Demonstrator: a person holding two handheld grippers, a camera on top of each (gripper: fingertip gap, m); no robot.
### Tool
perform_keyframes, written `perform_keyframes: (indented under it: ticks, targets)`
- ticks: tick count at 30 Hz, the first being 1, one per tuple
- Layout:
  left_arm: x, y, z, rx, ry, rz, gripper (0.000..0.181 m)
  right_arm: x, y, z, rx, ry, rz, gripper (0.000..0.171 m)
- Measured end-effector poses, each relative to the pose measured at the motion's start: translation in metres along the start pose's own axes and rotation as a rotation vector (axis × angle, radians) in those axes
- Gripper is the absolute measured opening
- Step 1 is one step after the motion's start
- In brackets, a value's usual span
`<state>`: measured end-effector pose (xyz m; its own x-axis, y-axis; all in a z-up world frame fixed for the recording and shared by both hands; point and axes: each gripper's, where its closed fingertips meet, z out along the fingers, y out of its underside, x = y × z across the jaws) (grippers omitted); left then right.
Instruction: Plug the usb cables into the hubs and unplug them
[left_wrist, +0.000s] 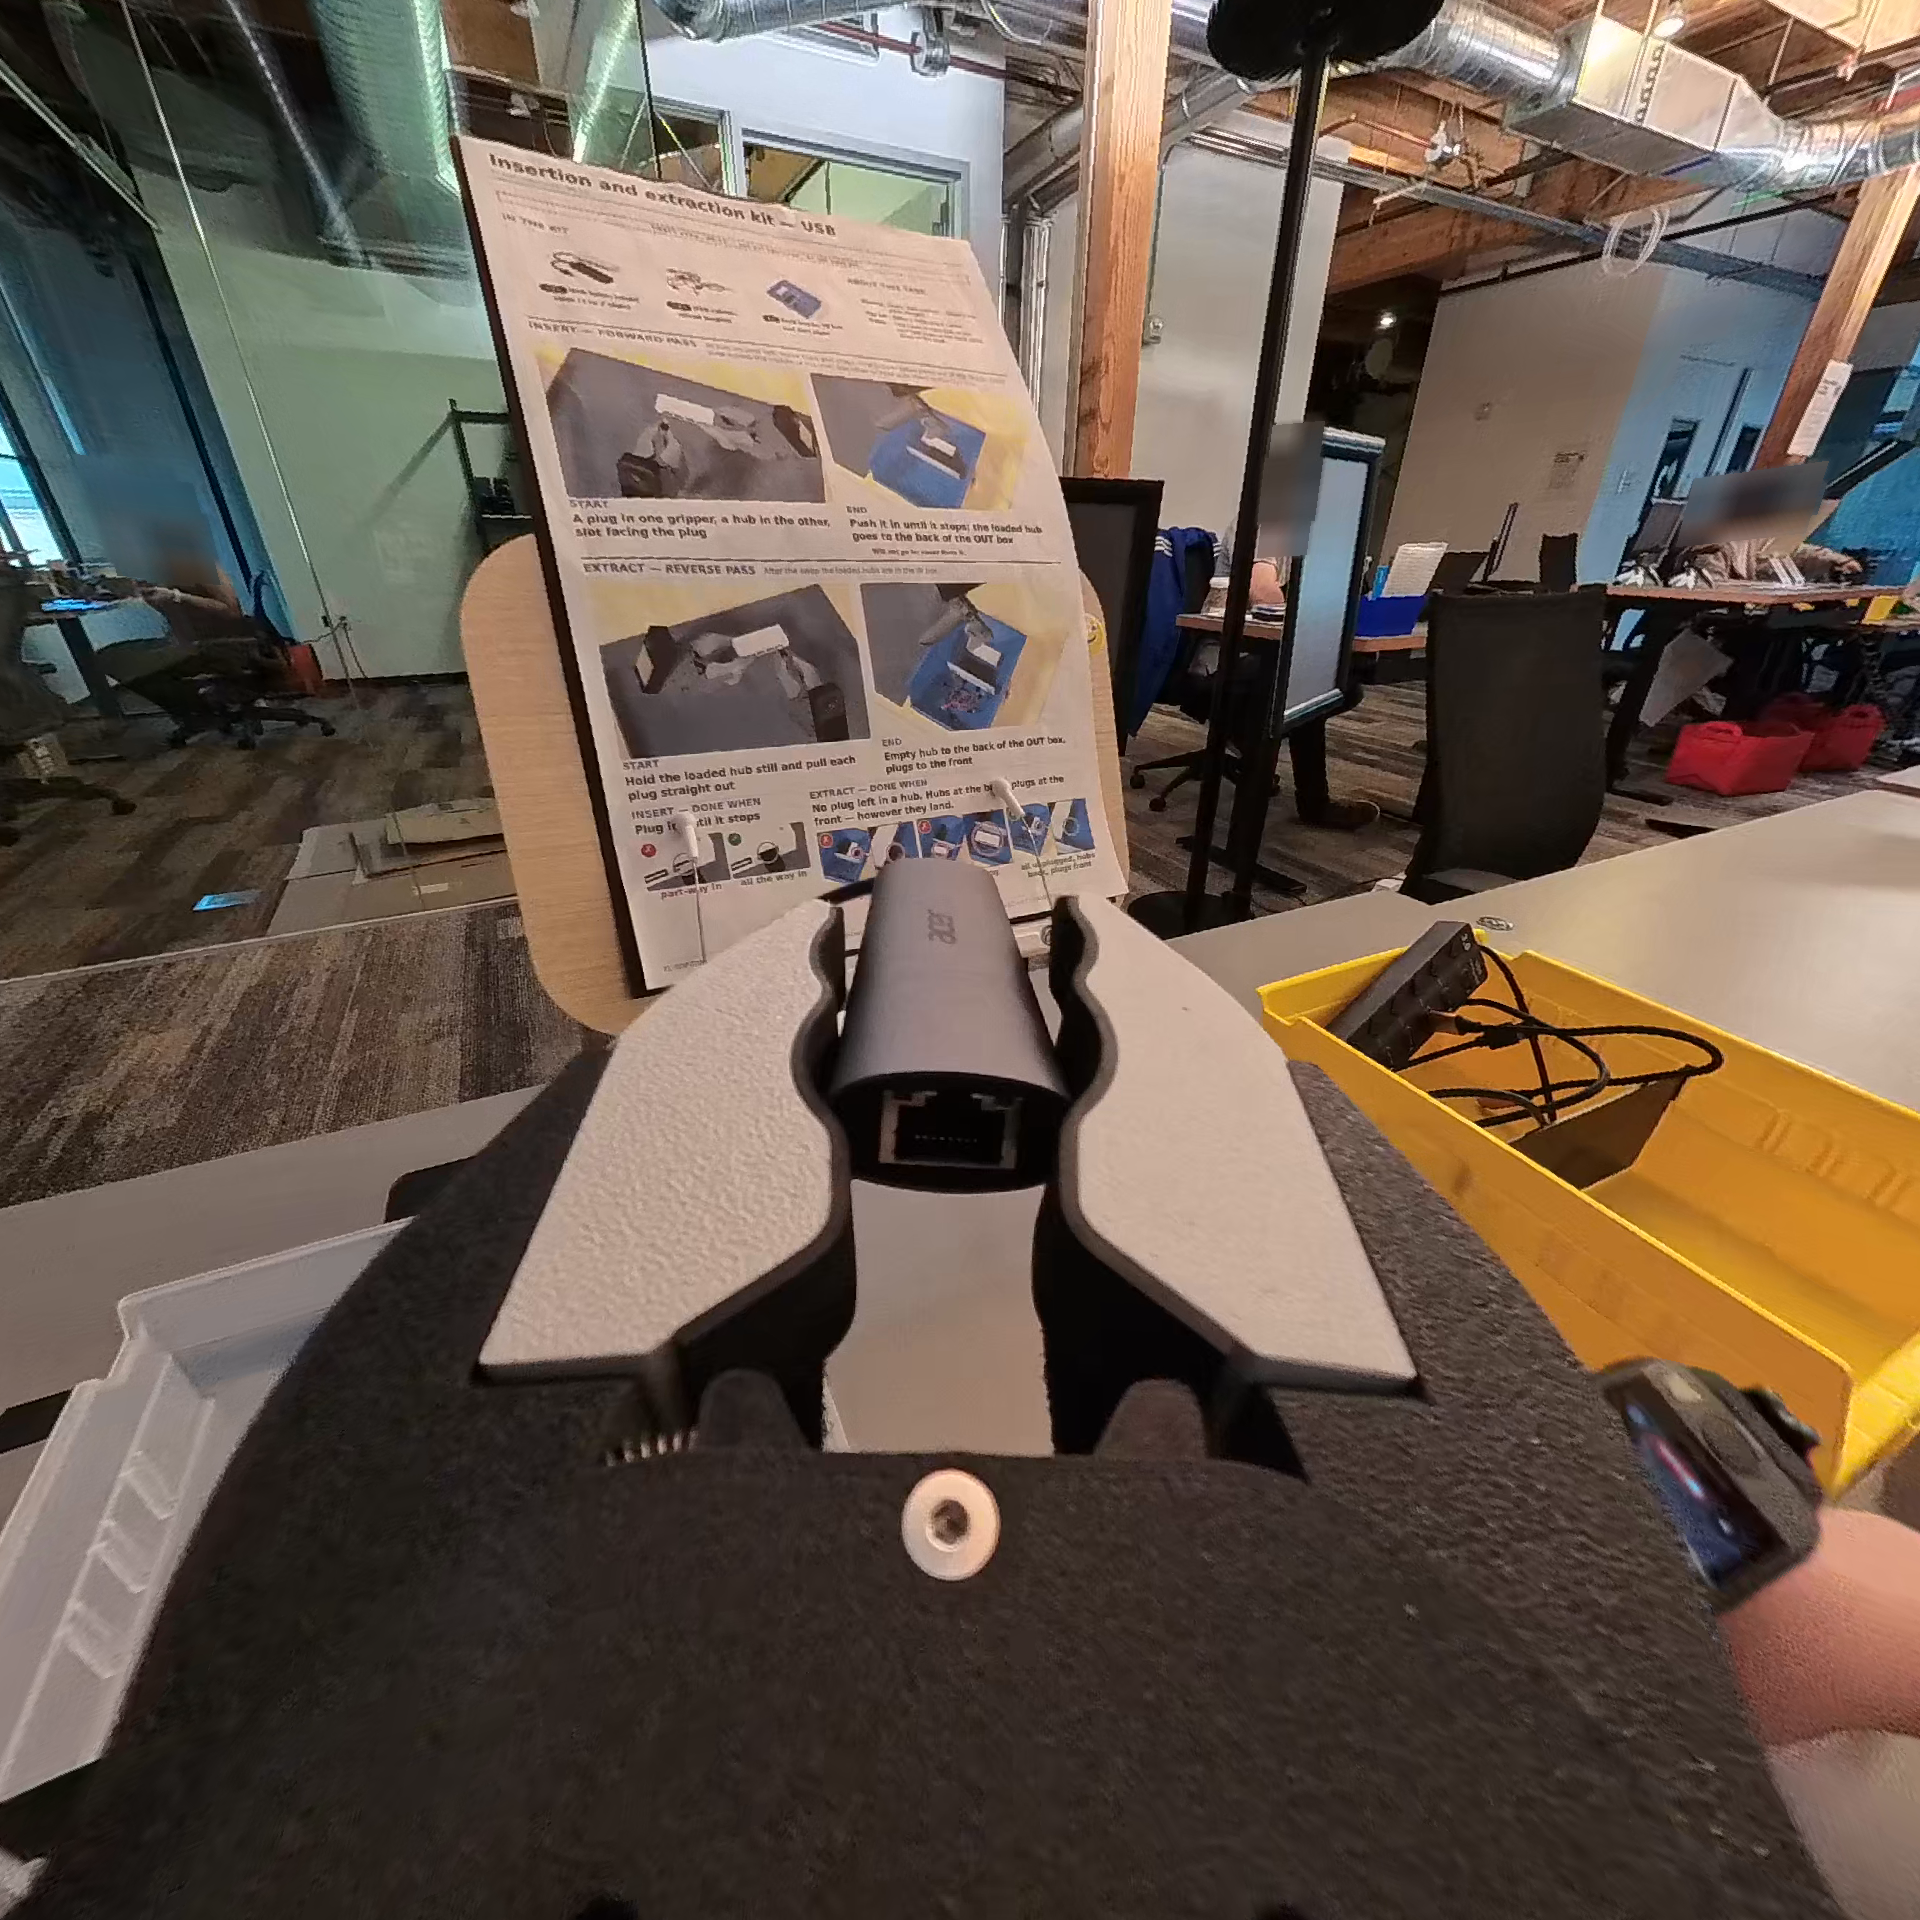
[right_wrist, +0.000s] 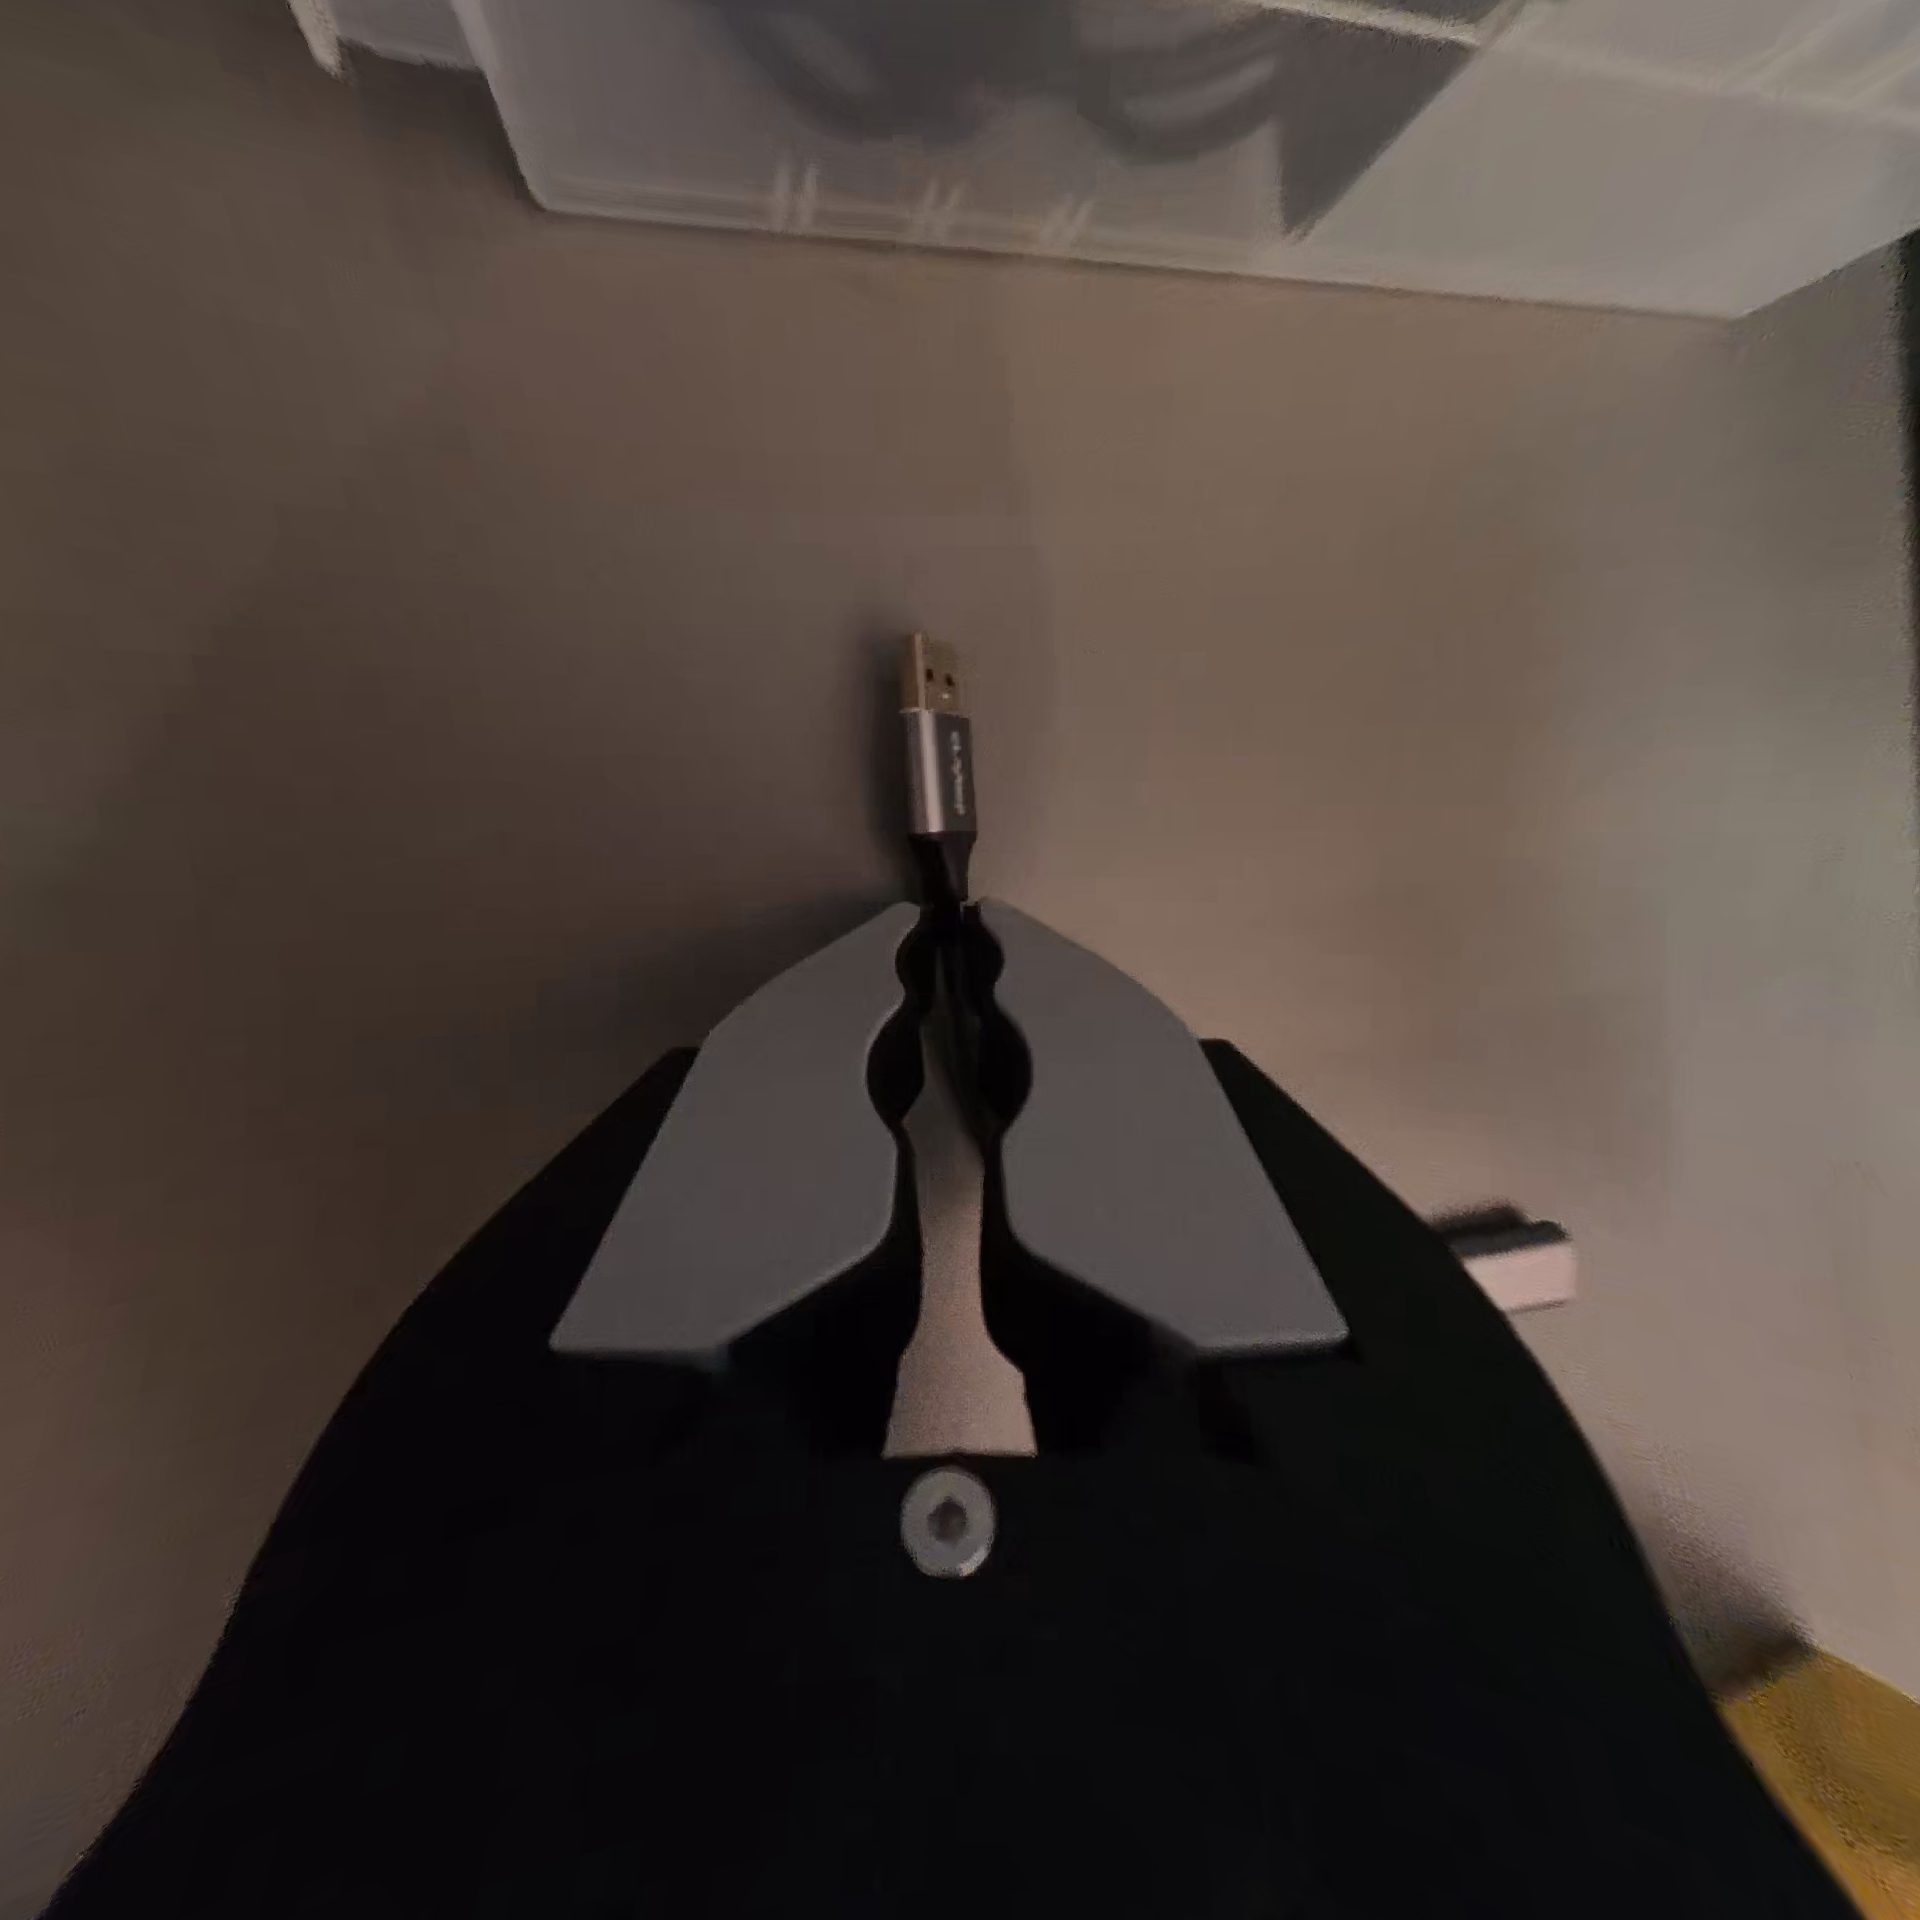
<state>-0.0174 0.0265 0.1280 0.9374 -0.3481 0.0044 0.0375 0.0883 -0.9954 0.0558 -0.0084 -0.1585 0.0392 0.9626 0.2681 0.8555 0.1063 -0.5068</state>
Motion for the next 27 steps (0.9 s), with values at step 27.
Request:
perform_keyframes:
  ticks: [27]
  targets:
    - [0.022,0.008,0.012,-0.043,0.049,0.042,0.038,-0.011,-0.004,-0.007,0.191,-0.577,0.361,0.016]
